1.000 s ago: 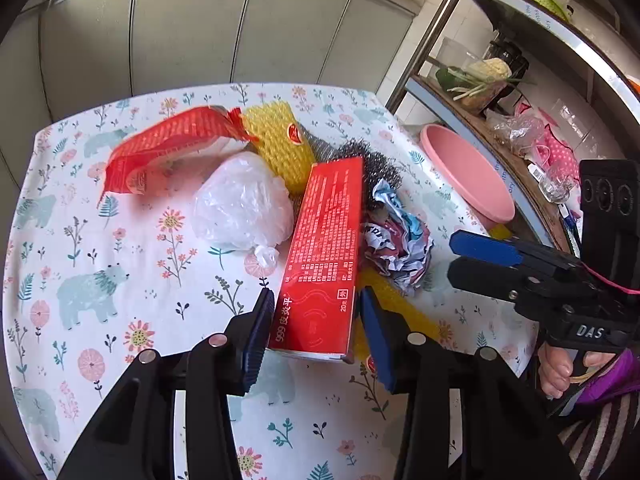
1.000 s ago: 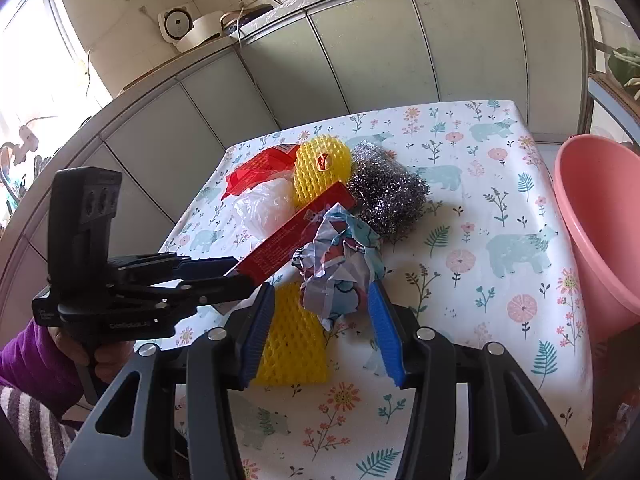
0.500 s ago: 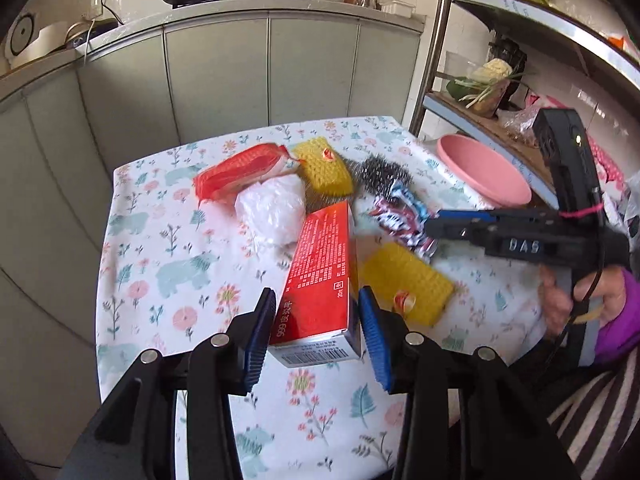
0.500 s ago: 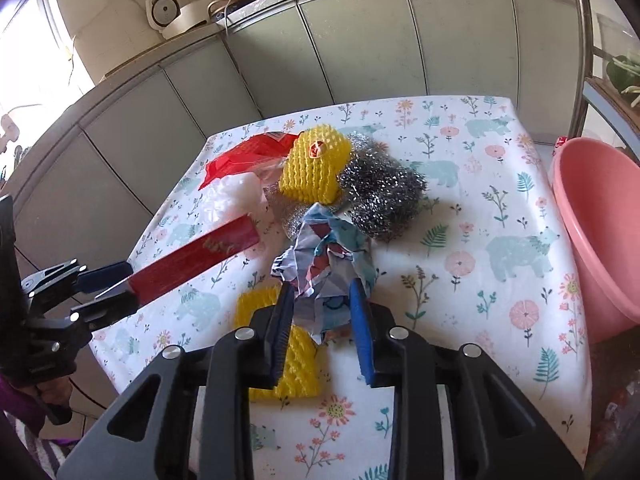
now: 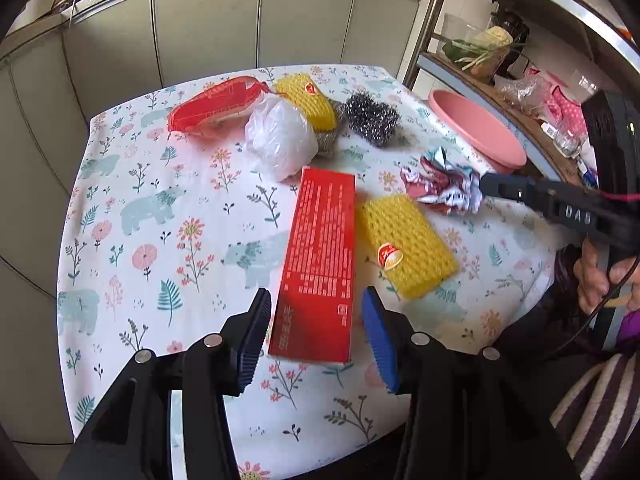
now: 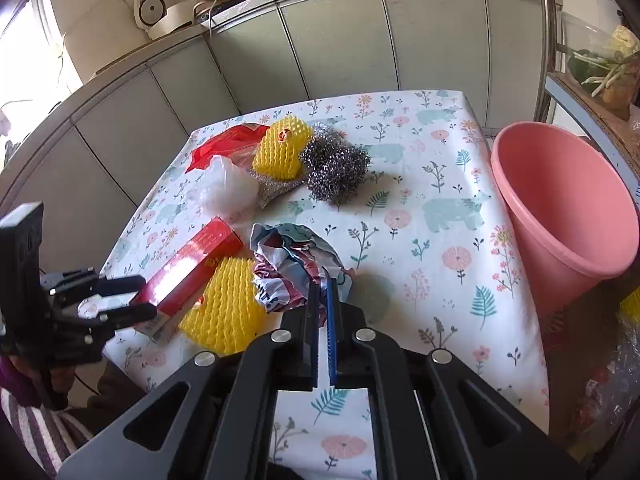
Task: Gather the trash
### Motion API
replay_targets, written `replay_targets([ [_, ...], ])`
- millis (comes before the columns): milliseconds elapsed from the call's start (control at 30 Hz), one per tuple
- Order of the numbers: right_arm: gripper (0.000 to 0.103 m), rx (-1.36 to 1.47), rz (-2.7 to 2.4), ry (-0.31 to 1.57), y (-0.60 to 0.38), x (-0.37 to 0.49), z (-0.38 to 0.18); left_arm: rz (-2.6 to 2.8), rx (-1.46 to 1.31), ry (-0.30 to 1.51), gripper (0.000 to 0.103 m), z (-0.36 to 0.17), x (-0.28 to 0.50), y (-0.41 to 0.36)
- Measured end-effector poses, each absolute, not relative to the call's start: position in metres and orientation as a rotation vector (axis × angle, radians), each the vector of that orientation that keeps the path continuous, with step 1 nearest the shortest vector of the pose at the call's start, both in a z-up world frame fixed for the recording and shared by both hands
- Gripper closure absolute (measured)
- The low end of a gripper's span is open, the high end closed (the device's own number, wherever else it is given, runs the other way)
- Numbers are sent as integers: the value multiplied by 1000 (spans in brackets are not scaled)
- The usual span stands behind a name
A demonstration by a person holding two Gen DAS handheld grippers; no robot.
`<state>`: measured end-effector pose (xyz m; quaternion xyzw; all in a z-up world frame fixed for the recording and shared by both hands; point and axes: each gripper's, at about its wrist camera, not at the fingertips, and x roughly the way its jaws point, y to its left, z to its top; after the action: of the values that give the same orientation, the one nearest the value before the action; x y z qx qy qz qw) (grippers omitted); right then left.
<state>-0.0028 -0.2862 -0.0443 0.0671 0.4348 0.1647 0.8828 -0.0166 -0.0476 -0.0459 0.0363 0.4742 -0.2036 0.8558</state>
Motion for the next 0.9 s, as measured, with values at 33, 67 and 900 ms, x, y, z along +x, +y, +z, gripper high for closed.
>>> replay_targets([
  [33,99,141,357,909,-286,-4,-45,-428,72,998,56,-45,-14,-48],
  [67,99,144,368,907,-286,-6,-45,-427,73,1000,56,-45,-11,-49],
  [900,70,168,424,942,-287,18,-58,-440,107,1107,62,-62,15,-71],
])
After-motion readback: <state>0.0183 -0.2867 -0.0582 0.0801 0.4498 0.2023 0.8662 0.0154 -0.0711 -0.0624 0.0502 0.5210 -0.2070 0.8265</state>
